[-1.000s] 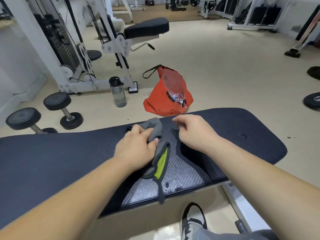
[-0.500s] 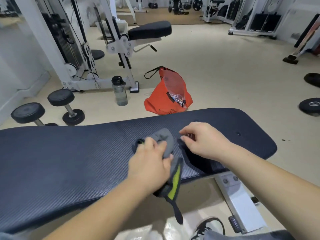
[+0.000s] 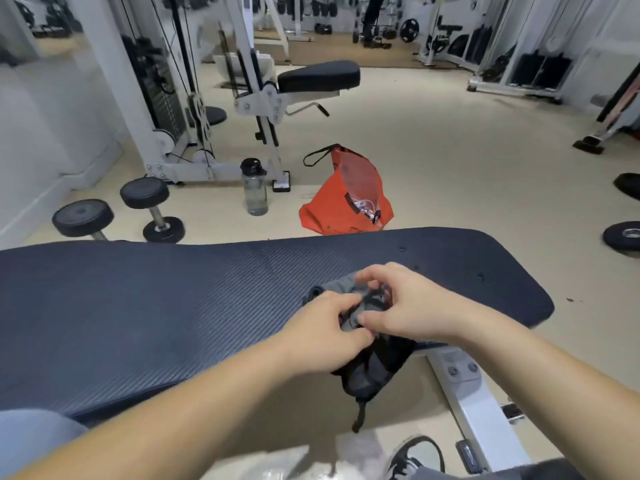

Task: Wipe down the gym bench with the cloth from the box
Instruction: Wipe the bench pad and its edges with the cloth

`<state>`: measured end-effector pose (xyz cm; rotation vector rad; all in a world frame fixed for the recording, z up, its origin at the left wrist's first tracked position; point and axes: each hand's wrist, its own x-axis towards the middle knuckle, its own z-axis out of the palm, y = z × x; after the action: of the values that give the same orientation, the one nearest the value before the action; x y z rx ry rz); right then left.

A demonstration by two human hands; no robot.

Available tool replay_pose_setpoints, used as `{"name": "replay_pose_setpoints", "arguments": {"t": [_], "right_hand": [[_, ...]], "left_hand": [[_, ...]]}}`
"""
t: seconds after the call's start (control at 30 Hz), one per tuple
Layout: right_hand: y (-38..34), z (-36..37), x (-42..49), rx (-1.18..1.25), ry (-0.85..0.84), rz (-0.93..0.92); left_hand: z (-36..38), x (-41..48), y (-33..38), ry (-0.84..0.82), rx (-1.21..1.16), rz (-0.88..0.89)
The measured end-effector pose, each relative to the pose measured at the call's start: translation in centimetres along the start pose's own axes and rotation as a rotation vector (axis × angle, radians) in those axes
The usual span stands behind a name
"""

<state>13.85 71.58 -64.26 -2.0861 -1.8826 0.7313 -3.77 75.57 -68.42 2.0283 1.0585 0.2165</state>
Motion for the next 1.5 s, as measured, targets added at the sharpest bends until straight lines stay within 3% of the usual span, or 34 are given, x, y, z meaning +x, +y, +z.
{"name": "replay_pose_setpoints", "arguments": {"t": [0.07,0.17,0.23,0.4,0.53,0.6,0.8,0.93,1.03,1.27,1.43,1.5], "right_hand": [[-0.8,1.3,-0.6,-0.112,-0.083,0.007],[-2.5,4.1,-0.4,-0.332,-0.112,0.039],[-3.1,5.2,0.6,-0.402,-0.066,0.046],[-0.7,3.4,5.2,-0.277,0.046,0.021],[-1.1,4.4,8.8,-0.338,0.218,0.113],[-2.8,5.4,10.1,-0.343,0.243,0.09],[-6.0,7.0,12.5,-0.316,0.164,-0.243],[-3.7,5.5,13.8,-0.451,0.325,0.01],[-3.3,5.2,14.0,-0.407,0.337,0.144],[-8.2,7.3,13.2,-0.372,0.185,-0.233],[-4.0,4.2,13.3,-0.497,0.281,0.112],[-2.7,3.9,12.4,-0.48,0.283,0.166]], "left_hand": [[-2.6,-0.7,-1.3,-0.051,-0.131,0.009],[-5.1,-0.5,-3.3,0.095,0.013,0.02],[-5.9,0.3,-4.0,0.163,0.137,0.033],[-6.3,1.4,-6.1,0.276,0.338,0.123],[-7.3,1.8,-7.1,0.261,0.514,0.192],[-9.1,2.2,-7.8,0.244,0.568,0.124],[-13.9,3.3,-10.9,0.253,0.504,-0.141],[-13.5,3.9,-11.0,0.195,0.505,-0.163],[-13.6,4.2,-11.0,0.201,0.497,-0.161],[-13.7,3.9,-11.8,0.209,0.528,-0.192],[-13.4,4.3,-11.0,0.258,0.504,-0.162],[-12.5,4.7,-9.9,0.268,0.518,-0.095]]}}
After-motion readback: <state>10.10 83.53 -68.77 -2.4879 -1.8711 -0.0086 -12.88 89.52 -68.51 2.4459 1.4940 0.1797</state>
